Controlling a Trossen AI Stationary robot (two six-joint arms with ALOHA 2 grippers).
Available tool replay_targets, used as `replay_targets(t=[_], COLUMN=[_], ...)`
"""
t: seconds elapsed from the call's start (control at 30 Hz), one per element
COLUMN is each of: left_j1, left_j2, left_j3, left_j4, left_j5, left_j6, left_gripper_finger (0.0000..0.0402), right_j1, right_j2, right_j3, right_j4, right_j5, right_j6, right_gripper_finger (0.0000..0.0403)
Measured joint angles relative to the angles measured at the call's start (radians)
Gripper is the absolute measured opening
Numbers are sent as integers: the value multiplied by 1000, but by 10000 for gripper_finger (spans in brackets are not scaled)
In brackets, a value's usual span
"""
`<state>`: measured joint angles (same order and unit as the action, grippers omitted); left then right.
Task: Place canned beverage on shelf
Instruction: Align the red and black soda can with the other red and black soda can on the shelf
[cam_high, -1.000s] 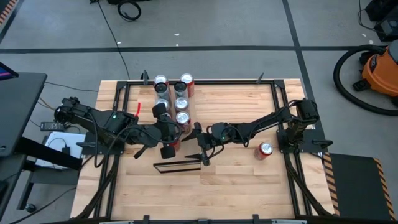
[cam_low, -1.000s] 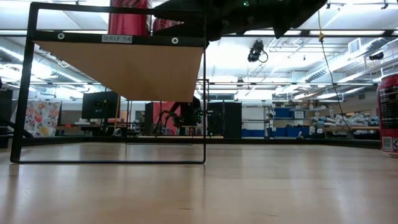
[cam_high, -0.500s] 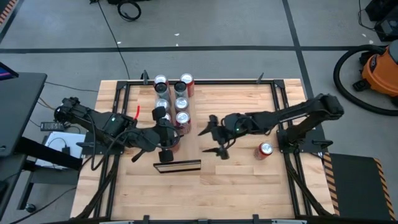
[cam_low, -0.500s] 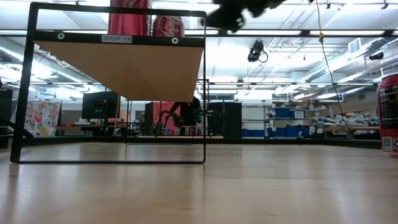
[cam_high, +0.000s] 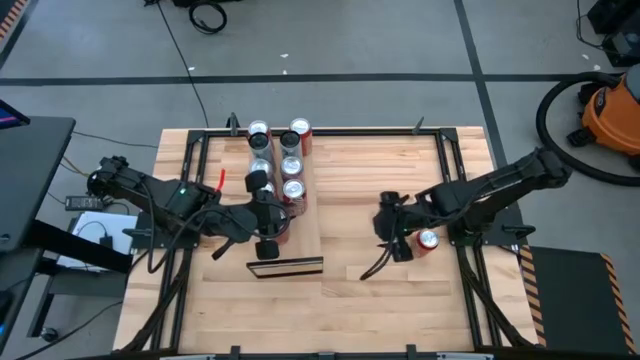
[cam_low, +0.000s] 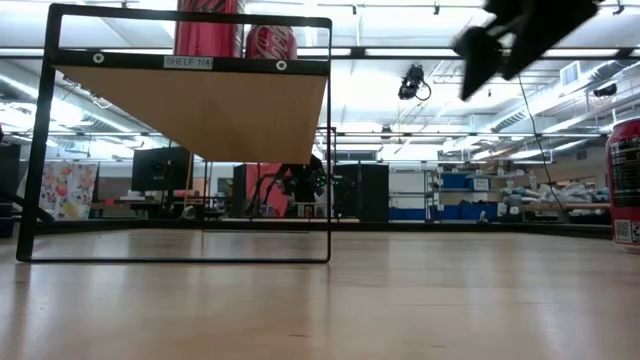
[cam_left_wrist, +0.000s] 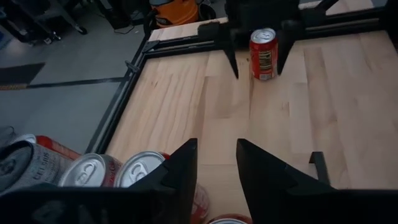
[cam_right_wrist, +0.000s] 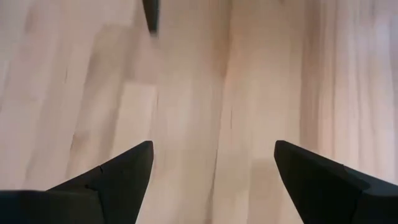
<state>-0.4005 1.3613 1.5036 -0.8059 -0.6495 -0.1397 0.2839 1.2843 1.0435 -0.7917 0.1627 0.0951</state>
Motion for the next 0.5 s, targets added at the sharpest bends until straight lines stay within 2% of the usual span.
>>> replay_targets(t=[0.27, 0.5], left_j1=[42, 57], left_j2=[0, 0], left_j3=[0, 0], left_j4=[0, 0], left_j5=[0, -1], left_j6=[75, 84], left_gripper_finger=[121, 121], right_j1=[65, 129], right_j2=[-56, -115], right_j3=[-14, -124], right_j4=[-294, -333], right_j5=[42, 57], right_j6=[326, 509], right_gripper_finger=[346, 346])
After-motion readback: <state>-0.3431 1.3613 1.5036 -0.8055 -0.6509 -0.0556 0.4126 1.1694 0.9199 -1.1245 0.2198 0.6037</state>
